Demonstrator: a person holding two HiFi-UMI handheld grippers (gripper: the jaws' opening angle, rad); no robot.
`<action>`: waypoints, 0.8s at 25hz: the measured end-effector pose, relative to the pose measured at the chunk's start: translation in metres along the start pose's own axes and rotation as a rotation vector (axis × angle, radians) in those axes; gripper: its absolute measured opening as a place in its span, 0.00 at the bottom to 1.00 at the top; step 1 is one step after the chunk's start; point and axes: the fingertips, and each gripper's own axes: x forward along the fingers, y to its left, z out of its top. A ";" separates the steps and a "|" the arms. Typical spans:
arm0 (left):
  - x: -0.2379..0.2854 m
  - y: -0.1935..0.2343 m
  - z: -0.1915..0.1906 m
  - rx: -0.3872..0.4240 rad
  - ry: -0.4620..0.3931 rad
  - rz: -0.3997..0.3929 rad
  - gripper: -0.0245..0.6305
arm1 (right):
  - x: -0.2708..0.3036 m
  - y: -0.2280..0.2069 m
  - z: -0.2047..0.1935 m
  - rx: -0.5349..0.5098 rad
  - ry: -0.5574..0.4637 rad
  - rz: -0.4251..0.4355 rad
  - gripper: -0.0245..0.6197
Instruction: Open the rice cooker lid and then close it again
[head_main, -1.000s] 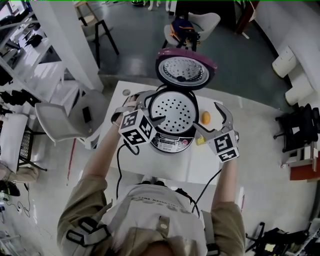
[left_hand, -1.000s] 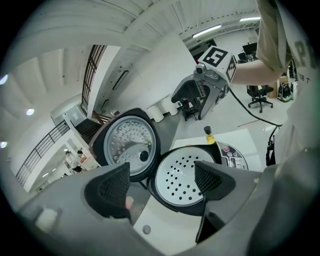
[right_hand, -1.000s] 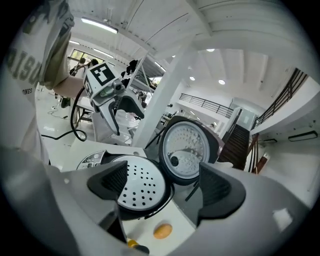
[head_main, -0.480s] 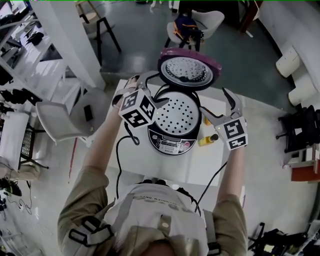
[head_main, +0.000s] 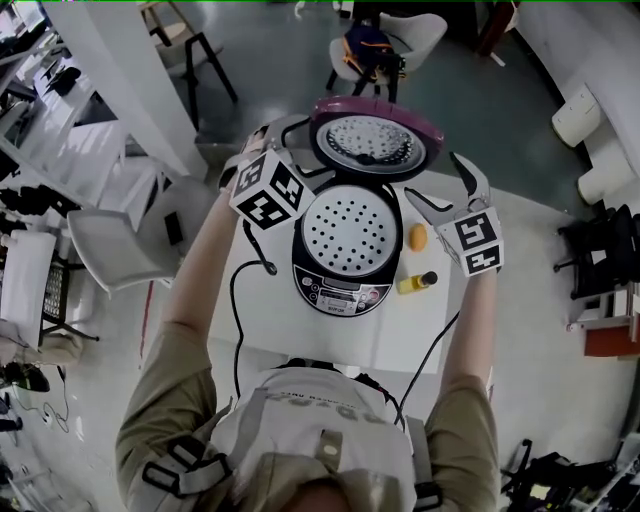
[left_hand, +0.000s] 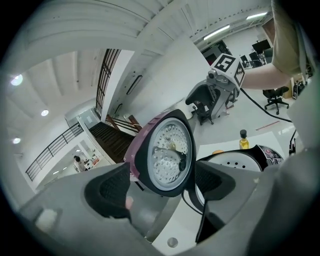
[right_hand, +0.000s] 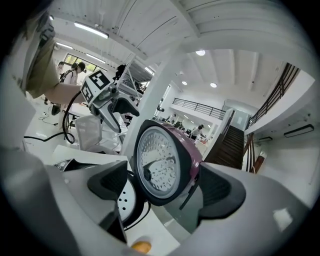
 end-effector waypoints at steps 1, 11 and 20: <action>0.002 0.004 -0.001 -0.002 0.001 -0.001 0.68 | 0.003 -0.004 -0.001 0.005 -0.001 0.002 0.69; 0.028 0.029 -0.009 -0.030 0.010 -0.025 0.68 | 0.024 -0.026 -0.016 0.007 0.037 0.014 0.69; 0.045 0.036 -0.014 -0.014 0.033 -0.058 0.69 | 0.041 -0.035 -0.019 -0.012 0.069 0.053 0.70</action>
